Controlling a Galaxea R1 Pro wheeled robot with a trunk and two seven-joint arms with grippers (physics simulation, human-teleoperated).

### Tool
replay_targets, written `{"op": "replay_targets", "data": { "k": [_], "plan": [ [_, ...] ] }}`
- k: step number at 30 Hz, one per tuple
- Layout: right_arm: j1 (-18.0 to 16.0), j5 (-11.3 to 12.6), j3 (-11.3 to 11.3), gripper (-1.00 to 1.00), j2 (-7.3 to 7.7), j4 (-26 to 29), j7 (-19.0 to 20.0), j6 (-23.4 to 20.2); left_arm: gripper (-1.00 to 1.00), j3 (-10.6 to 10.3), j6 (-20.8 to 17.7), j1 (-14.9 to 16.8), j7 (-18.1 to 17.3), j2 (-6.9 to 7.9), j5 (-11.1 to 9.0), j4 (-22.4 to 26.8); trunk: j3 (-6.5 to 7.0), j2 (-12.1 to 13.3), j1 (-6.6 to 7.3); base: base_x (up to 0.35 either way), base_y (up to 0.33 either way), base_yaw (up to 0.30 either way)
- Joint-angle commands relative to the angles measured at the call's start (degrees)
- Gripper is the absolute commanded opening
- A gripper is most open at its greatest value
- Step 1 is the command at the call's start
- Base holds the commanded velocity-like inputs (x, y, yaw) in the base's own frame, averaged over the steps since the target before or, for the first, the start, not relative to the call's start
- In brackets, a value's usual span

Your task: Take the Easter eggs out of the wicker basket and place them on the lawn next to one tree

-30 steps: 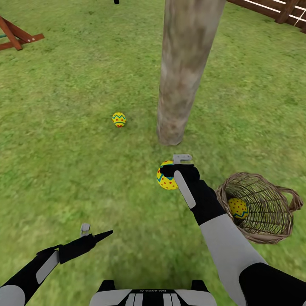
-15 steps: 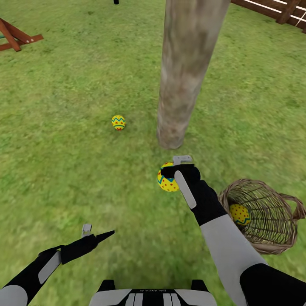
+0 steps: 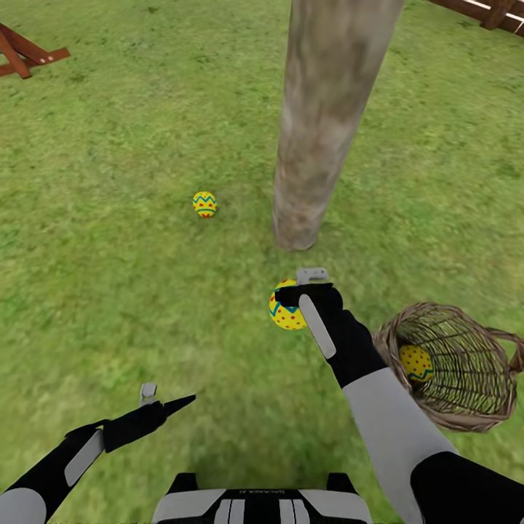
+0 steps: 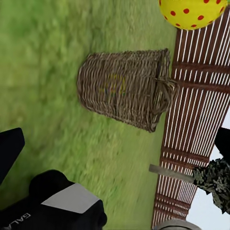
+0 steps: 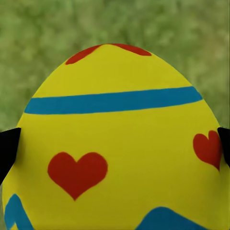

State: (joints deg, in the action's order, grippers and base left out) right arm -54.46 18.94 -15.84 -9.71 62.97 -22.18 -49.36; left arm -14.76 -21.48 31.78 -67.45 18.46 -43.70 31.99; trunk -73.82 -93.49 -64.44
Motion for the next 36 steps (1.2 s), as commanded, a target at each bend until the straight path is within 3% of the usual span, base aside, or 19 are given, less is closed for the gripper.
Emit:
{"op": "replay_targets", "data": {
  "k": [1, 4, 10, 13, 16, 36],
  "plan": [
    [-0.04, 0.56, -0.01, -1.00, 0.02, -1.50, -0.54, 1.14, 1.00, -0.36, -0.78, 0.04, -0.05, 0.08, -0.60, 0.00, -0.12, -0.02, 0.00, 0.000, 0.000, 0.000],
    [-0.04, 0.48, 0.02, -1.00, 0.04, -4.16, -0.49, 4.63, 1.00, -0.37, -0.92, 0.04, -0.14, -0.03, -0.68, 0.19, -0.94, -1.22, -0.66, 0.000, 0.000, 0.000],
    [-0.04, 0.44, 0.02, -1.00, 0.04, -4.45, -0.49, 6.07, 1.00, -1.01, -0.85, 0.04, -0.59, -0.03, -0.69, 0.64, -2.58, -3.63, -1.97, 0.000, 0.000, 0.000],
    [-0.04, 0.40, 0.10, -1.00, 0.04, -7.15, -0.45, 8.33, 1.00, -1.31, -0.61, 0.04, -3.68, -0.01, -0.61, 0.56, -3.40, -4.83, -2.63, 0.000, 0.000, 0.000],
    [-0.04, 0.40, 0.11, -1.00, -0.02, -9.19, -0.41, 10.14, 1.00, -1.32, -0.58, 0.04, -3.98, -0.01, -0.60, 0.53, -4.22, -6.03, -3.29, 0.000, 0.000, 0.000],
    [-0.04, 0.41, 0.17, -1.00, 0.01, -10.23, -0.23, 13.94, 1.00, -1.34, -0.49, 0.04, -4.00, -0.25, -0.60, 0.29, -9.68, -14.05, -7.68, 0.000, 0.000, 0.000]
  ]
}}
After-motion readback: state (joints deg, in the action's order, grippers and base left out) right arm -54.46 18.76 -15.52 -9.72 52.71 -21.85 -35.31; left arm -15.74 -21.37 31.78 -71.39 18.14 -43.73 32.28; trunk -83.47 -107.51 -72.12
